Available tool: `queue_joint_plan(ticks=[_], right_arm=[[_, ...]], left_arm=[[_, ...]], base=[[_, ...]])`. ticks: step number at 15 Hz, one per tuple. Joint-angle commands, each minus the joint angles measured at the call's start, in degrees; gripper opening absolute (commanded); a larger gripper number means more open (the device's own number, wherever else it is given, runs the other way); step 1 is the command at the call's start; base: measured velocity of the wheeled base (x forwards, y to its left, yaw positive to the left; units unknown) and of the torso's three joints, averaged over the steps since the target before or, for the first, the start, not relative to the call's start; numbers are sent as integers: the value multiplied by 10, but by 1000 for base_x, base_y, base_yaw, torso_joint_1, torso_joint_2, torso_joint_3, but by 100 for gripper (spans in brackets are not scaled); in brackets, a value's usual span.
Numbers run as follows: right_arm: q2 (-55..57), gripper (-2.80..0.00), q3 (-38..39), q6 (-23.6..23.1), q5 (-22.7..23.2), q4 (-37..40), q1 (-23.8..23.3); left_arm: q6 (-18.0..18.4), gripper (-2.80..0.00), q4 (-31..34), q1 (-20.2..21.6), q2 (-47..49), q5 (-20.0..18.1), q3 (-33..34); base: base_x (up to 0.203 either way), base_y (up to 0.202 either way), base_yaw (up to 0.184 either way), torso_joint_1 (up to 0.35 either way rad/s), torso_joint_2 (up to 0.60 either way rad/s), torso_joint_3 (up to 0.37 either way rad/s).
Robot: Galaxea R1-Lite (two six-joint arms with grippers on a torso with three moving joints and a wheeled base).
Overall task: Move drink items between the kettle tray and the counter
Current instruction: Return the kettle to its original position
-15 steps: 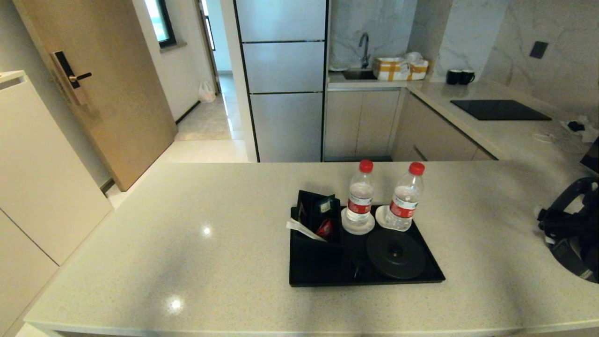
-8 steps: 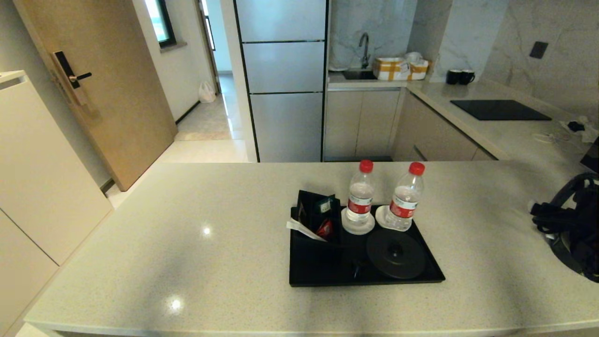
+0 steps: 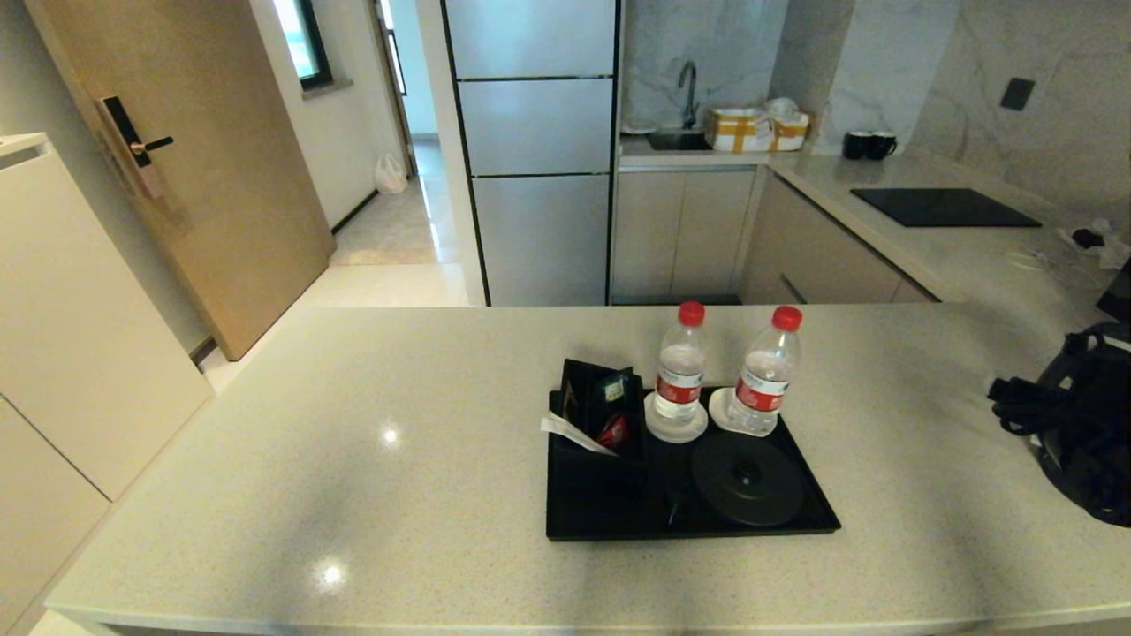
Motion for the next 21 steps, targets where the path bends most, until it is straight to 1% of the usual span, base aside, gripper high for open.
queue_joint_plan(ticks=[1, 6, 11, 18, 21], right_arm=[[5, 0, -15, 0, -1, 3, 3], [11, 0, -68, 6, -10, 48, 6], [27, 0, -114, 7, -29, 83, 5], [48, 0, -164, 9, -30, 121, -1], [55, 0, -176, 15, -30, 126, -3]], left_arm=[[0, -280, 0, 0, 0, 0, 0], [0, -280, 0, 0, 0, 0, 0], [0, -280, 0, 0, 0, 0, 0], [0, -280, 1, 0, 0, 0, 0], [0, -280, 0, 0, 0, 0, 0]], base=[[0, 0, 0, 0, 0, 0], [0, 0, 0, 0, 0, 0], [0, 0, 0, 0, 0, 0], [0, 0, 0, 0, 0, 0], [0, 0, 0, 0, 0, 0]])
